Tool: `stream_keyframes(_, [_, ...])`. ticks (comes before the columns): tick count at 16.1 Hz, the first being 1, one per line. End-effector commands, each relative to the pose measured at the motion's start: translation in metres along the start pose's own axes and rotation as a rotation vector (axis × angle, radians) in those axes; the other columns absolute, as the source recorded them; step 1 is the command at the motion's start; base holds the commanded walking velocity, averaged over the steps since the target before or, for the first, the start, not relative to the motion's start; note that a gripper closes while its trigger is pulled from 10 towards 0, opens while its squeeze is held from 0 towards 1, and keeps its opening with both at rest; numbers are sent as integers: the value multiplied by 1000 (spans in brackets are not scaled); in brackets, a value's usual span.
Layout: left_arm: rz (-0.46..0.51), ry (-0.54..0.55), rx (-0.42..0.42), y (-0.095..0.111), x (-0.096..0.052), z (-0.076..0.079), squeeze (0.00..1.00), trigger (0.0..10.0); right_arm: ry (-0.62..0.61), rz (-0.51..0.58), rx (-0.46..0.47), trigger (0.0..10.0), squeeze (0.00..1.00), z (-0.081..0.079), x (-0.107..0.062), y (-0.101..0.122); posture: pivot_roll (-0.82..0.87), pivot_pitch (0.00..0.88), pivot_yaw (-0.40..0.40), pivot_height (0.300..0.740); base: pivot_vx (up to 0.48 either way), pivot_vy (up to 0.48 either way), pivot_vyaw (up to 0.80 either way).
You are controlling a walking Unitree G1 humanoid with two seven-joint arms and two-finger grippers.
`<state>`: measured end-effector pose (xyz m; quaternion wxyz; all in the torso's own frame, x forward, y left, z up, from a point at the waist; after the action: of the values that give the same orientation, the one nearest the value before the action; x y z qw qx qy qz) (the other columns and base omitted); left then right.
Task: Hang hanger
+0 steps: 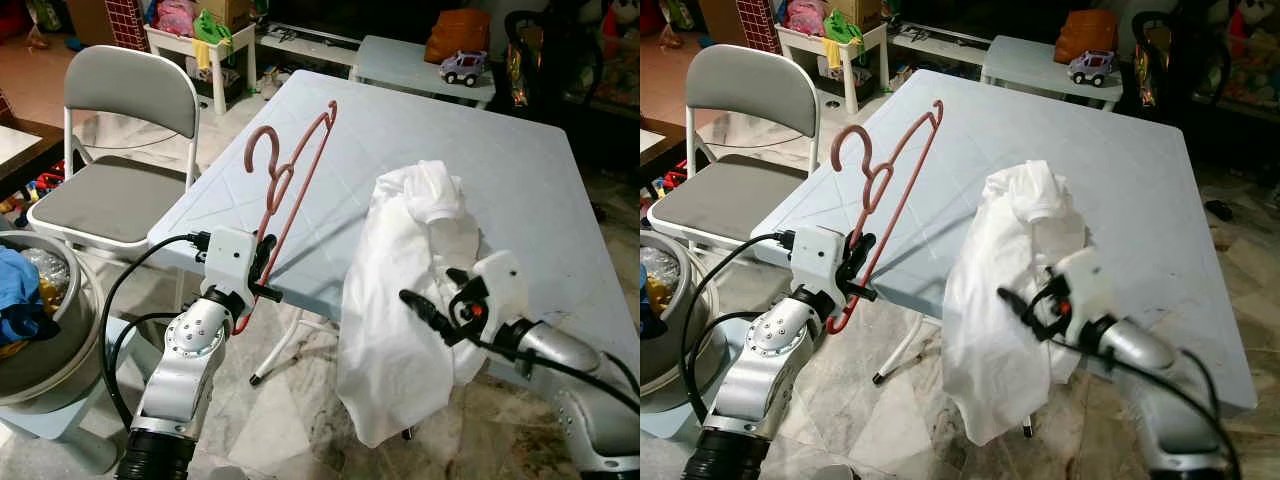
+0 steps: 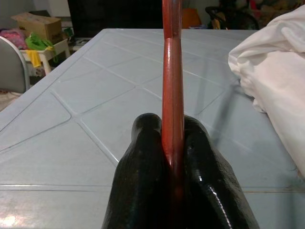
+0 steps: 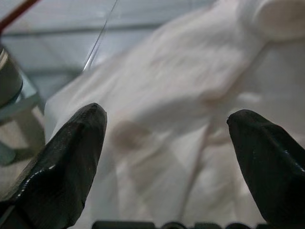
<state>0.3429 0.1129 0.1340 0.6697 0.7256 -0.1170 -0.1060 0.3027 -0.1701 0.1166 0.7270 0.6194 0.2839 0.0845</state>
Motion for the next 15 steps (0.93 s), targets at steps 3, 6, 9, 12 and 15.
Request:
stream_keyframes(3, [-52,-20,0,-11,-1,4,0,10000,-50,-62,-10,10000,0,2,0,-12,263,89,-108,740,0,0,0])
stream_keyframes(6, [-54,-19,-1,-11,-2,4,0,10000,-95,-117,-47,10000,0,0,8,-24,267,90,-112,740,0,0,0])
stream_keyframes(9, [-54,-13,-3,-11,-2,3,0,10000,-130,-137,17,0,0,-11,28,-32,274,92,-118,740,0,0,0])
stream_keyframes(12, [-55,-9,-2,-12,-4,2,0,10000,-108,-136,120,0,0,-19,39,-36,280,96,-120,740,0,0,0])
stream_keyframes(15, [-56,-4,-2,-12,-4,1,0,10000,-123,-130,217,0,0,-17,57,-37,287,97,-118,740,0,0,0])
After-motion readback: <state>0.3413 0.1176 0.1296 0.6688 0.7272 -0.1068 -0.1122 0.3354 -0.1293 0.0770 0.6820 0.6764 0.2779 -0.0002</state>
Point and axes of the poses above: a point about 5 cm out from each wrist's last joint towards the gripper, its own x axis pointing out of the wrist towards the gripper, its own y axis along the axis of the wrist's last joint, z = x × y, the point moved 4 cm from there along x, pointing out of the wrist towards the gripper, and after that the axes turned 2 degrees about -x, right-handed, at the moved point
